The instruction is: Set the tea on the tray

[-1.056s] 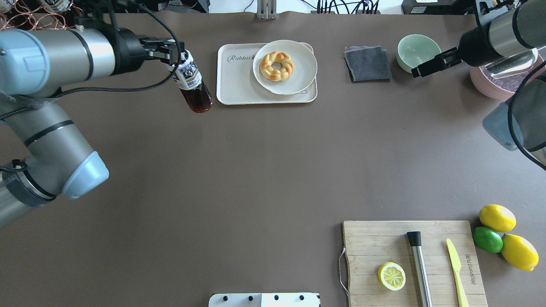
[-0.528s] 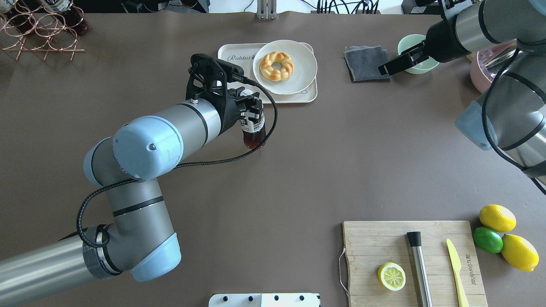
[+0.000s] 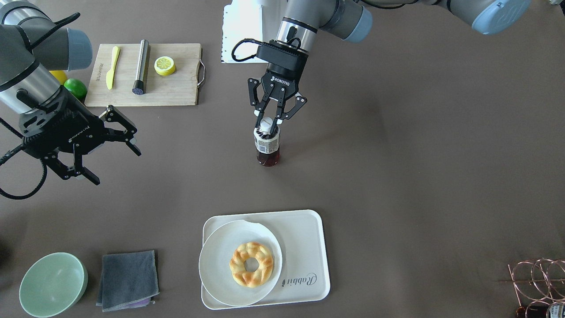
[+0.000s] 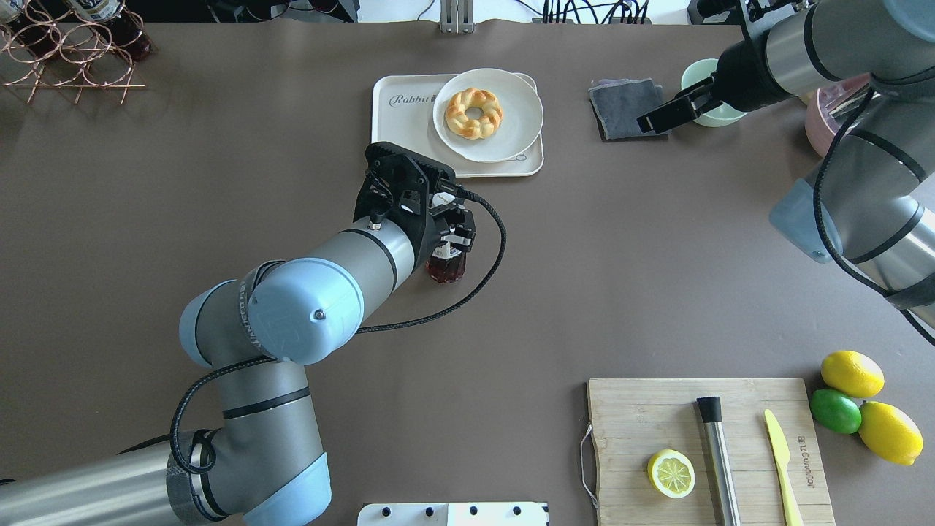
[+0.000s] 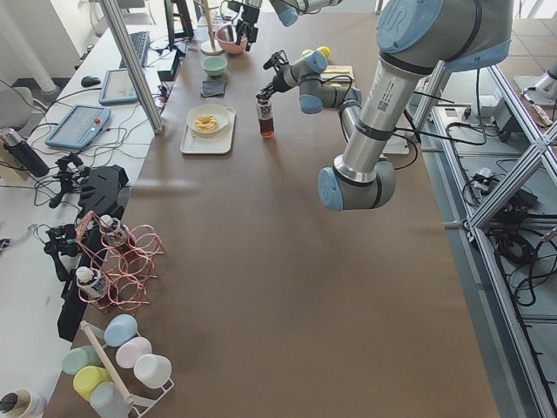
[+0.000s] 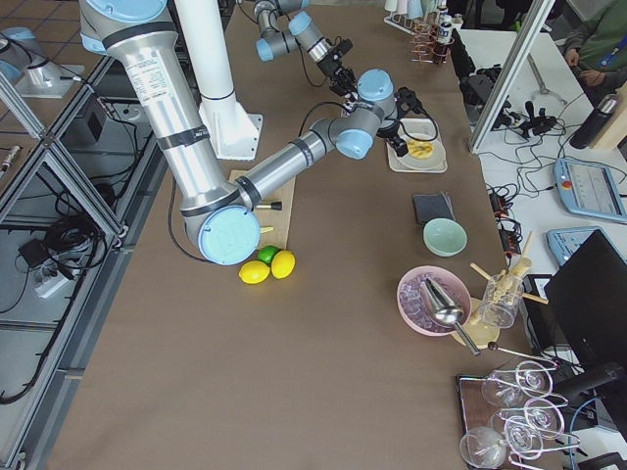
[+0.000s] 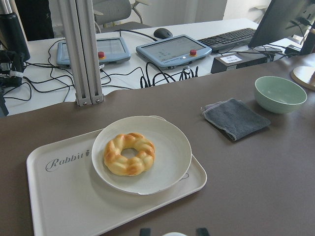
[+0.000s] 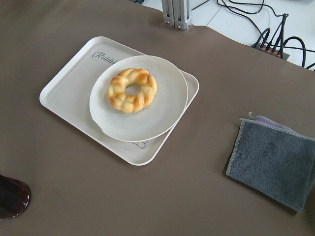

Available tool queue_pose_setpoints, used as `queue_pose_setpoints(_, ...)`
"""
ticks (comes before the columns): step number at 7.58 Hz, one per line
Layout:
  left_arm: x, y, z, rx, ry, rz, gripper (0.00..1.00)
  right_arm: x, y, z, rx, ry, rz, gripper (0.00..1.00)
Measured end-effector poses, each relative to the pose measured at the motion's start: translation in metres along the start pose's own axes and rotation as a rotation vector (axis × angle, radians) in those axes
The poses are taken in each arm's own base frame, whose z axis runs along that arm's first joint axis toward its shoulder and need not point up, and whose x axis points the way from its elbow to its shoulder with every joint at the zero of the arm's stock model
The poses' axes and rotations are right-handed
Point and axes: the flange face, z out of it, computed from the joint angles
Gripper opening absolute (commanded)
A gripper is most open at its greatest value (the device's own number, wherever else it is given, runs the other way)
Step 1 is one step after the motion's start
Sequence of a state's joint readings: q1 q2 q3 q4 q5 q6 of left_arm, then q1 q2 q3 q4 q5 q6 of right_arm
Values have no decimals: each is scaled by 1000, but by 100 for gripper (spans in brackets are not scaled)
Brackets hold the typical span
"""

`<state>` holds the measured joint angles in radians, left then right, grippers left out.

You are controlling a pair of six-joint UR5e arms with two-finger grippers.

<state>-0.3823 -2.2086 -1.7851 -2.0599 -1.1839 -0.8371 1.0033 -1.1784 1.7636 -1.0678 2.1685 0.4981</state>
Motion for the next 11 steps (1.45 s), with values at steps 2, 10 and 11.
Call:
queue_pose_setpoints(2, 9, 9, -2, -2, 10, 3, 57, -1, 0, 1, -1, 0, 0, 98)
queue_pose_setpoints(10, -63, -36, -52, -5, 123, -109, 98, -44, -18, 12, 20, -38, 43, 99)
queue_pose_setpoints(11, -127, -50, -62, -94, 139, -158, 98, -74, -25, 23, 33, -55, 83, 99)
